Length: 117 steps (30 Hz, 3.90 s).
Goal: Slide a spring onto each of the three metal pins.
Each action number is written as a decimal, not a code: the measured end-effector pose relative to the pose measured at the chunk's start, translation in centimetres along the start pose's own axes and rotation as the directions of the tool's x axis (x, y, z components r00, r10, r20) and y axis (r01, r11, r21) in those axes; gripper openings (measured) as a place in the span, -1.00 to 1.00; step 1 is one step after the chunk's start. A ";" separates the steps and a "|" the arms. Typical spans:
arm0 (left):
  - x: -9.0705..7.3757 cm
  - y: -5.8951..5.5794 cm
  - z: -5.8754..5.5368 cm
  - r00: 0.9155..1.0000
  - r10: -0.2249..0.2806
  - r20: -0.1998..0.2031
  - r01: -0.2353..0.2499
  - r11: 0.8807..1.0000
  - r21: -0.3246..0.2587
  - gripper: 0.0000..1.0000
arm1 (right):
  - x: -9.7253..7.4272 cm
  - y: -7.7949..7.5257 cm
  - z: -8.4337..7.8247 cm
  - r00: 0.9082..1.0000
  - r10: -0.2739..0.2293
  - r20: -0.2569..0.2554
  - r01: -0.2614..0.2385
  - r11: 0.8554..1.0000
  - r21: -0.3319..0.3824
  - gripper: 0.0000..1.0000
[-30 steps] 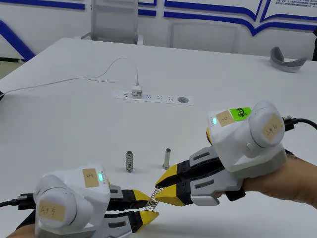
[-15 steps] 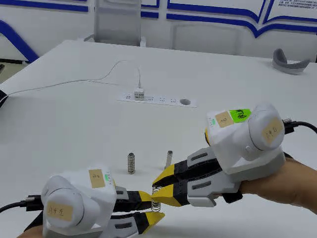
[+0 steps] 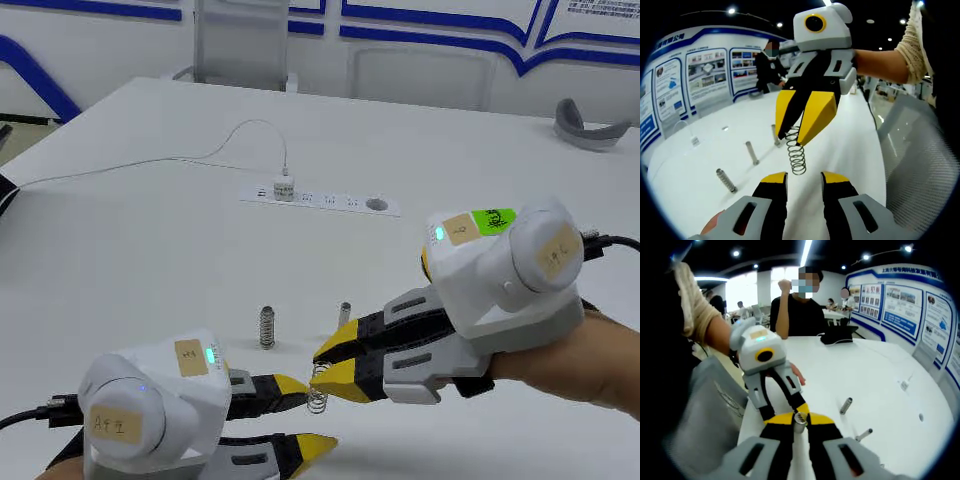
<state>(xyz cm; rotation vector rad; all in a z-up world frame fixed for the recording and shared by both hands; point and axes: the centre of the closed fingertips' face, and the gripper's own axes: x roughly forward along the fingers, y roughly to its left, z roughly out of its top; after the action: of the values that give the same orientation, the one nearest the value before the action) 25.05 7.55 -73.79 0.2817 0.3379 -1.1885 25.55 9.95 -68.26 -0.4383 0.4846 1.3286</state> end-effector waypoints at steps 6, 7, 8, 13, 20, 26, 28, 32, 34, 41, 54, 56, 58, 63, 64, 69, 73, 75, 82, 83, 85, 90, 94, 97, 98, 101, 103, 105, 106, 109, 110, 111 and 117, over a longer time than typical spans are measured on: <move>-0.4 0.4 -0.3 1.000 0.026 0.003 -0.026 0.999 -0.024 -0.31 | -0.5 -0.5 -0.1 1.000 -0.014 0.001 0.014 1.000 0.003 -0.77; -0.5 0.5 -0.4 1.000 0.029 0.003 -0.029 0.999 -0.027 -0.30 | -0.6 -0.7 -0.1 1.000 -0.018 0.001 0.018 1.000 0.003 -0.77; -0.6 0.5 -0.4 0.999 0.034 0.004 -0.034 0.999 -0.030 -0.28 | -0.7 -1.0 0.0 1.000 -0.023 0.002 0.023 1.000 0.004 -0.77; -1.0 0.7 -0.4 0.999 0.050 0.012 -0.050 0.998 -0.044 -0.20 | -1.3 -2.1 0.3 0.999 -0.049 0.012 0.048 0.999 0.007 -0.77; -1.4 0.9 -0.4 0.998 0.067 0.017 -0.066 0.996 -0.056 -0.13 | -2.0 -4.1 0.7 0.995 -0.094 0.016 0.094 0.996 0.010 -0.77; -1.5 1.0 -0.3 0.997 0.077 0.025 -0.075 0.995 -0.063 -0.09 | -2.4 -6.2 0.5 0.990 -0.138 0.001 0.138 0.990 0.014 -0.77; -1.5 1.0 -0.2 0.997 0.078 0.027 -0.076 0.995 -0.063 -0.09 | -2.5 -6.6 0.4 0.989 -0.150 -0.002 0.150 0.989 0.016 -0.77; -1.6 1.1 -0.1 0.996 0.080 0.031 -0.078 0.995 -0.064 -0.07 | -2.6 -7.9 0.1 0.983 -0.185 -0.014 0.185 0.983 0.016 -0.77; -1.6 1.1 0.0 0.996 0.082 0.033 -0.080 0.995 -0.066 -0.07 | -2.6 -8.7 -0.1 0.979 -0.205 -0.019 0.206 0.978 0.022 -0.77; -1.6 1.2 0.0 0.996 0.085 0.036 -0.083 0.994 -0.074 -0.05 | -2.4 -11.2 -1.0 0.958 -0.285 -0.034 0.286 0.957 0.045 -0.77; -1.9 1.3 -0.3 0.995 0.091 0.031 -0.088 0.992 -0.086 -0.04 | -0.8 -13.3 -2.2 0.941 -0.333 -0.062 0.335 0.941 0.042 -0.77; -1.9 1.2 -0.4 0.995 0.091 0.029 -0.089 0.992 -0.088 -0.04 | -0.5 -13.4 -2.3 0.941 -0.332 -0.063 0.335 0.941 0.048 -0.77; -2.0 1.2 -0.5 0.995 0.091 0.029 -0.088 0.992 -0.090 -0.04 | -0.4 -13.6 -2.5 0.940 -0.335 -0.068 0.339 0.940 0.049 -0.77; -2.0 1.3 -0.7 0.995 0.093 0.026 -0.091 0.992 -0.093 -0.05 | -0.2 -13.9 -2.9 0.938 -0.340 -0.070 0.344 0.937 0.067 -0.77; -2.0 1.3 -0.7 0.995 0.093 0.025 -0.090 0.992 -0.093 -0.05 | -0.1 -13.9 -3.1 0.938 -0.339 -0.070 0.344 0.936 0.074 -0.77; -1.9 1.4 -0.9 0.996 0.090 0.021 -0.088 0.992 -0.094 -0.07 | -0.2 -14.1 -3.0 0.936 -0.348 -0.057 0.352 0.931 0.094 -0.77; -1.8 1.3 -0.8 0.996 0.087 0.022 -0.085 0.992 -0.094 -0.08 | -0.3 -13.7 -2.8 0.937 -0.345 -0.058 0.349 0.932 0.095 -0.77; -1.8 1.3 -0.9 0.996 0.086 0.020 -0.083 0.992 -0.093 -0.08 | -0.3 -13.8 -2.8 0.937 -0.345 -0.057 0.349 0.932 0.096 -0.77; -1.6 1.4 -0.9 0.996 0.084 0.020 -0.081 0.992 -0.092 -0.09 | -0.2 -13.9 -3.2 0.934 -0.351 -0.065 0.356 0.929 0.103 -0.77; -1.6 1.4 -0.9 0.996 0.084 0.020 -0.082 0.992 -0.092 -0.09 | -0.1 -13.9 -3.2 0.934 -0.351 -0.067 0.356 0.929 0.104 -0.77; -1.7 1.4 -0.9 0.996 0.085 0.021 -0.082 0.992 -0.093 -0.10 | 0.0 -13.8 -3.1 0.935 -0.351 -0.058 0.355 0.929 0.105 -0.77; -1.8 1.5 -1.1 0.996 0.086 0.015 -0.084 0.992 -0.096 -0.11 | 0.2 -13.8 -3.0 0.933 -0.355 -0.052 0.359 0.926 0.114 -0.77; -1.8 1.6 -1.2 0.996 0.088 0.016 -0.086 0.992 -0.097 -0.12 | 0.0 -13.6 -3.0 0.933 -0.354 -0.057 0.359 0.926 0.119 -0.77; -1.8 1.6 -1.2 0.996 0.086 0.015 -0.085 0.992 -0.096 -0.12 | 0.0 -13.4 -3.0 0.935 -0.350 -0.059 0.355 0.926 0.130 -0.77; -1.7 1.6 -1.1 0.996 0.086 0.016 -0.084 0.992 -0.096 -0.12 | 0.0 -13.4 -3.0 0.934 -0.352 -0.060 0.357 0.925 0.128 -0.77; -1.6 1.4 -1.1 0.997 0.081 0.017 -0.080 0.992 -0.094 -0.12 | -0.1 -13.5 -3.1 0.932 -0.356 -0.064 0.362 0.923 0.134 -0.77; -1.5 1.4 -1.0 0.997 0.080 0.018 -0.078 0.993 -0.093 -0.12 | -0.1 -13.5 -3.0 0.931 -0.359 -0.067 0.365 0.922 0.129 -0.77; -1.6 1.4 -1.1 0.997 0.080 0.016 -0.078 0.993 -0.093 -0.12 | -0.1 -13.4 -3.1 0.932 -0.355 -0.070 0.361 0.924 0.124 -0.77; -1.6 1.4 -1.1 0.997 0.080 0.015 -0.078 0.993 -0.093 -0.12 | -0.1 -13.4 -3.3 0.932 -0.354 -0.076 0.361 0.925 0.119 -0.77; -1.7 1.5 -1.2 0.996 0.084 0.014 -0.082 0.992 -0.094 -0.12 | 0.0 -13.4 -3.4 0.932 -0.354 -0.079 0.362 0.924 0.121 -0.77; -1.7 1.6 -1.2 0.996 0.084 0.015 -0.082 0.992 -0.095 -0.12 | 0.0 -13.4 -3.4 0.931 -0.355 -0.080 0.362 0.924 0.121 -0.77; -1.7 1.6 -1.2 0.996 0.084 0.015 -0.082 0.992 -0.094 -0.12 | 0.0 -13.5 -3.5 0.931 -0.355 -0.082 0.363 0.924 0.121 -0.77; -1.7 1.5 -1.2 0.996 0.084 0.015 -0.082 0.992 -0.095 -0.12 | 0.7 -13.6 -4.3 0.931 -0.353 -0.097 0.363 0.925 0.114 -0.77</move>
<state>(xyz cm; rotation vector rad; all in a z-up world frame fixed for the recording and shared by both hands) 25.72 9.97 -74.12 0.2001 0.3618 -1.0895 38.69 5.53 -71.82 -0.4454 0.5221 0.9237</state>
